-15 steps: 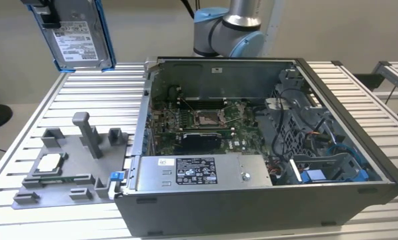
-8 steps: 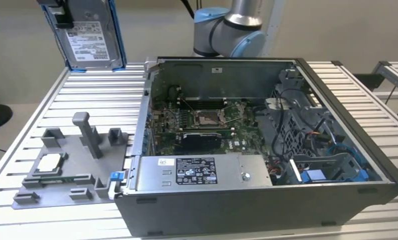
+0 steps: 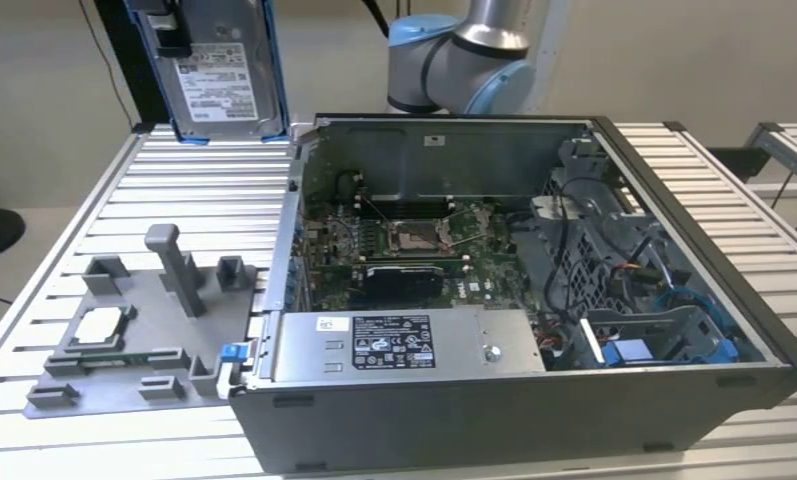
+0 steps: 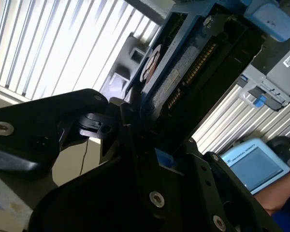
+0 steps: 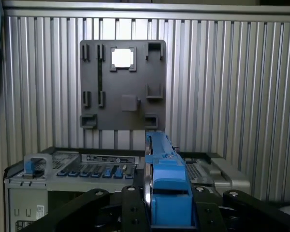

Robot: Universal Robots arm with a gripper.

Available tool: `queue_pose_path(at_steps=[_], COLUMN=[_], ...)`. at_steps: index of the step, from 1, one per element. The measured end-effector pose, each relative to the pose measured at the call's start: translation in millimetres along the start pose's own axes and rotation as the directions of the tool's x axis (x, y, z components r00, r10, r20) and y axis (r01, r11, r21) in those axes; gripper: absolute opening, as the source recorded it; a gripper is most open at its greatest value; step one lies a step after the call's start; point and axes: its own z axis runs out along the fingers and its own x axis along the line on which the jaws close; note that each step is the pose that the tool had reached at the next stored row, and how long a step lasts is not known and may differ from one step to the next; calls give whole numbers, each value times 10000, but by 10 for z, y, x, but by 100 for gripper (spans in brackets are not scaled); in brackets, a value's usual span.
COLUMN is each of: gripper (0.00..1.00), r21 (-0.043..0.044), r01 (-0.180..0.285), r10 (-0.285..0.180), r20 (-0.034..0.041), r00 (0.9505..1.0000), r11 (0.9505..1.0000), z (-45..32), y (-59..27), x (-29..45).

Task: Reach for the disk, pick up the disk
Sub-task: 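Pick up the disk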

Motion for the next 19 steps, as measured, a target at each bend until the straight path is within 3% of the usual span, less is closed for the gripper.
queue_pose_path(at_steps=[19], gripper=[0], r21=[-1], r01=[1], r10=[-1], r20=[0], r00=[10000], r11=[10000], z=[14], y=[-862], x=[5])
